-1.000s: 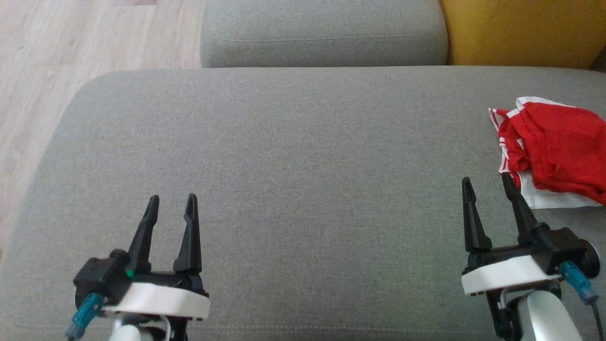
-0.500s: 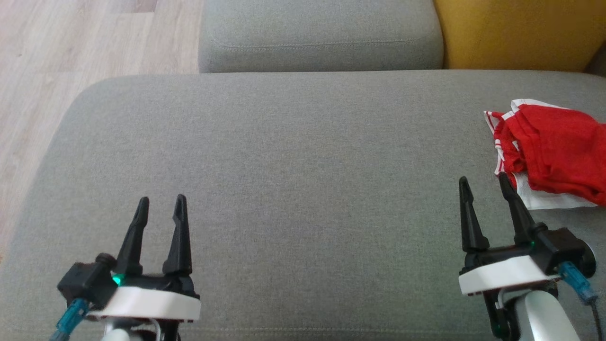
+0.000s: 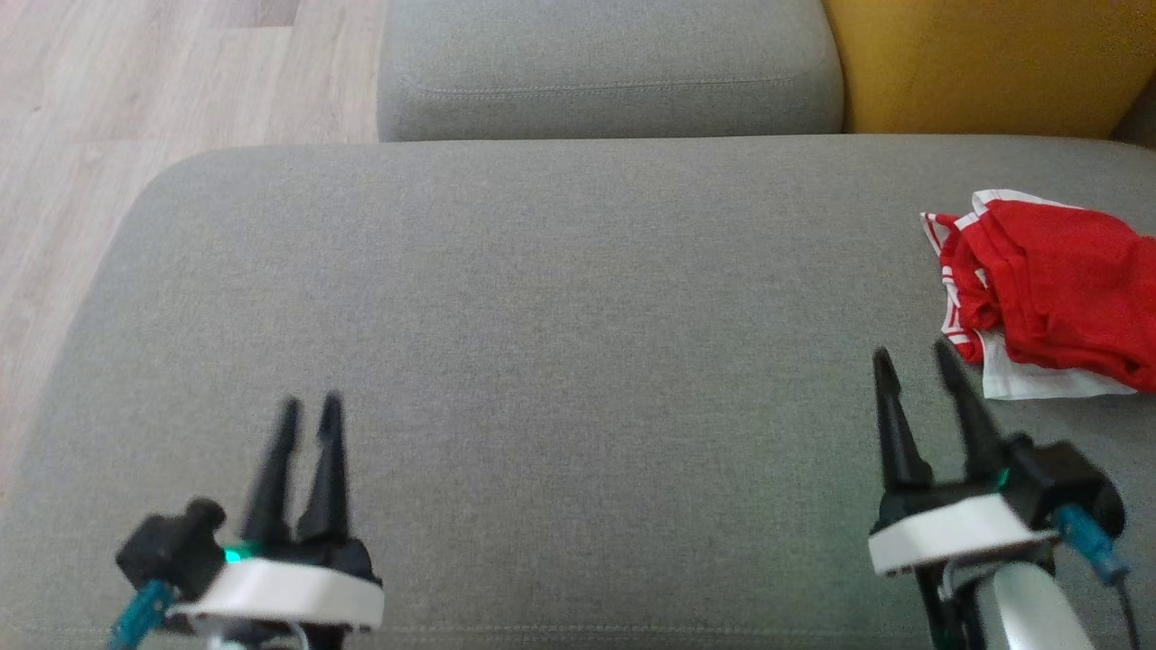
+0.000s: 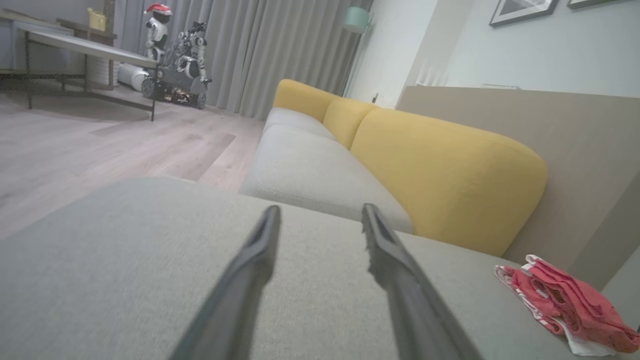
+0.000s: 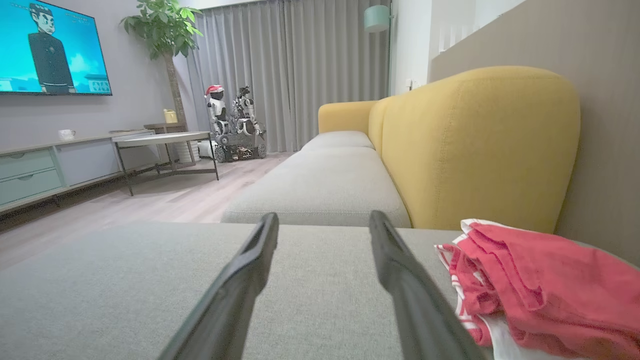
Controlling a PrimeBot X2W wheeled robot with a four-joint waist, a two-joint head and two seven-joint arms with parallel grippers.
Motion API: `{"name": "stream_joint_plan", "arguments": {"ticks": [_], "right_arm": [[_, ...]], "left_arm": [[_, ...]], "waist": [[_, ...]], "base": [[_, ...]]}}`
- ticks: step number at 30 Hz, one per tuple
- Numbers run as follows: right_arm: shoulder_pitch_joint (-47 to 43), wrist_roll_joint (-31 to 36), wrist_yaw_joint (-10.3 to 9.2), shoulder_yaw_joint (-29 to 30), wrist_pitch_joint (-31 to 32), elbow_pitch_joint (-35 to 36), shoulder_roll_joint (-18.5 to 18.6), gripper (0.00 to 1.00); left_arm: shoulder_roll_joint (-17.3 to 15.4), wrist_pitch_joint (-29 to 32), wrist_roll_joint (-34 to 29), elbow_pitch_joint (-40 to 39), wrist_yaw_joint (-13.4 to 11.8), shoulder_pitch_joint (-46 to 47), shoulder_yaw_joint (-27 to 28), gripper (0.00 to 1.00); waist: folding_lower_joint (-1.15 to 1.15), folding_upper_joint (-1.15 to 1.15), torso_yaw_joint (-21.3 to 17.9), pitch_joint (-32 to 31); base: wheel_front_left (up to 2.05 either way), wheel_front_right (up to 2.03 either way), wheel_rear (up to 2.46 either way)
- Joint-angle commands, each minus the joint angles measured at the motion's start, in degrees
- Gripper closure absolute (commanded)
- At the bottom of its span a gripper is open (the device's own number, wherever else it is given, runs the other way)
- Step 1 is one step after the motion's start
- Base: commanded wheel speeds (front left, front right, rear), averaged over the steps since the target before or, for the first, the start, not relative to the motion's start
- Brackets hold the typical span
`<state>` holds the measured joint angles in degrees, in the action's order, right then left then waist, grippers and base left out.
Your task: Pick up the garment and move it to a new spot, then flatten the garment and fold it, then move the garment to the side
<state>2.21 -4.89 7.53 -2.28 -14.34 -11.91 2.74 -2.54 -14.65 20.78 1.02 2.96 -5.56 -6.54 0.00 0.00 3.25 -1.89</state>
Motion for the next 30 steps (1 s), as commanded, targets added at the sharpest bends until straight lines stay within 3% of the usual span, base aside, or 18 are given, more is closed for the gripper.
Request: {"name": "stream_joint_plan", "arguments": {"ticks": [1, 30], "right_arm": [[-0.2, 0.0, 0.0, 0.0, 0.0, -0.4, 0.0, 1.0], [0.0, -19.1, -0.01, 1.3, 4.1, -1.7, 0.4, 1.0]], "left_arm": [[0.0, 0.0, 0.0, 0.5, 0.0, -0.2, -0.1, 1.0], [-0.8, 3.7, 16.2, 4.4, 1.0, 1.7, 1.6, 1.0]], "waist": [[0.0, 0.0, 0.0, 0.0], [0.0, 0.0, -0.7, 0.4]], "base": [[0.0, 0.0, 0.0], [0.0, 0.0, 0.0]]}}
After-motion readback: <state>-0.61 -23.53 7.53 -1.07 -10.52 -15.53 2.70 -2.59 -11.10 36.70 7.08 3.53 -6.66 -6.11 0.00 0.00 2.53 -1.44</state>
